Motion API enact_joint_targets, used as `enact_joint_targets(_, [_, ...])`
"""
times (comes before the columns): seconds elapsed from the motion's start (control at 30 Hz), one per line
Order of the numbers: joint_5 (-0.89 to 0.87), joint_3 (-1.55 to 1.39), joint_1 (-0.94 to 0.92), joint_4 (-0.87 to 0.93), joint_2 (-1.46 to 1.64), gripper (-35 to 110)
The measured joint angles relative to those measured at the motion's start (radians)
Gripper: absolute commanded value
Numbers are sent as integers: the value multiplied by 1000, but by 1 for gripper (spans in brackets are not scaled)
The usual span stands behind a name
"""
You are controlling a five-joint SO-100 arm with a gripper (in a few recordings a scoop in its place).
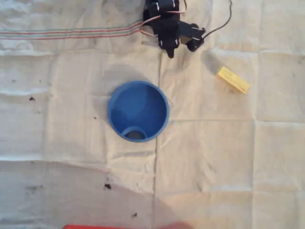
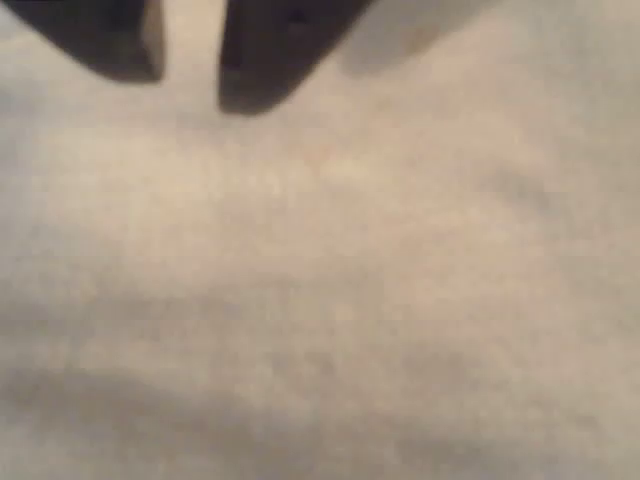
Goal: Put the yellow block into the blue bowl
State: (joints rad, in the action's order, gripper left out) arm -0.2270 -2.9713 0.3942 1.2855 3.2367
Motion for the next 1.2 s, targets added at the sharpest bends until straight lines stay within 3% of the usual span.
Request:
enact_joint_targets(0.33, [0, 316, 52, 0, -40, 0])
enact_joint_targets(0.83, [8, 1164, 227, 0, -1186, 1])
enact_joint_targets(1.03, [143, 1486, 318, 32, -1516, 1])
enact_joint_targets(1.2, [506, 1730, 393, 152, -1729, 1])
